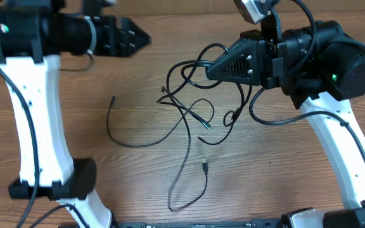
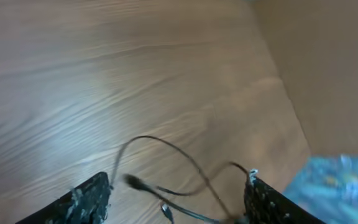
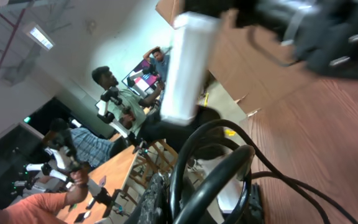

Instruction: Untangle cables

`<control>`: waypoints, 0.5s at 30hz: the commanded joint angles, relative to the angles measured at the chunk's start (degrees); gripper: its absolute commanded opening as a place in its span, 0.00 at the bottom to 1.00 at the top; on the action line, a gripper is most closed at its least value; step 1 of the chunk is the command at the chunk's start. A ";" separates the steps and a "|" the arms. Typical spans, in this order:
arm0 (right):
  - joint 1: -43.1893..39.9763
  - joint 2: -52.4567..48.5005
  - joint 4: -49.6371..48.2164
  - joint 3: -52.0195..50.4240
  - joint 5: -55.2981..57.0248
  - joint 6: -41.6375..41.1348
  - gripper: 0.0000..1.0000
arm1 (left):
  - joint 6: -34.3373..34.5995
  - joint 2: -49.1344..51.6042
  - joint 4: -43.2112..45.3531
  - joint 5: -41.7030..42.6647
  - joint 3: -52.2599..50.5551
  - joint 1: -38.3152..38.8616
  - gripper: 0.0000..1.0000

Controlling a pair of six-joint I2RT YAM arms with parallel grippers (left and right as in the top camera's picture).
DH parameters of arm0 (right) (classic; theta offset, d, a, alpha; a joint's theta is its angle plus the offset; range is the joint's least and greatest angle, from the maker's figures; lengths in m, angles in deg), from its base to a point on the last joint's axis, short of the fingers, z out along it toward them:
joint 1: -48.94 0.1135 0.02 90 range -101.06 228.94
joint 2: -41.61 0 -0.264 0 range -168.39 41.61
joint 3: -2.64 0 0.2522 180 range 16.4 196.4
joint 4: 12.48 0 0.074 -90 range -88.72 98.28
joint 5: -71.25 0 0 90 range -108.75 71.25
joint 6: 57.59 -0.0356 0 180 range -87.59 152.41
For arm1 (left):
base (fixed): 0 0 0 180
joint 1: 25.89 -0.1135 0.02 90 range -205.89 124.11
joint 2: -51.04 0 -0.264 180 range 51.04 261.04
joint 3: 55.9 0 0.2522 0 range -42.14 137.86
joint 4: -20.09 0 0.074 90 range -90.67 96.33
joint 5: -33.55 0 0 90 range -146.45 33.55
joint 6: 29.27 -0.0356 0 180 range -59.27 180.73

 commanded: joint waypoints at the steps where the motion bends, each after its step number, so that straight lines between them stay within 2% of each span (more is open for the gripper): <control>1: -0.70 -1.16 -0.24 0.87 -2.69 1.20 0.04 | -0.66 -1.55 -0.02 -1.49 0.63 4.76 0.70; 6: -4.26 -2.36 2.05 0.83 -2.69 2.08 0.04 | -0.07 -1.62 -1.33 -1.44 0.63 8.90 0.70; 15: -10.73 -2.47 5.33 0.83 -2.69 3.43 0.04 | -1.14 -2.16 -2.56 0.74 0.63 9.66 0.69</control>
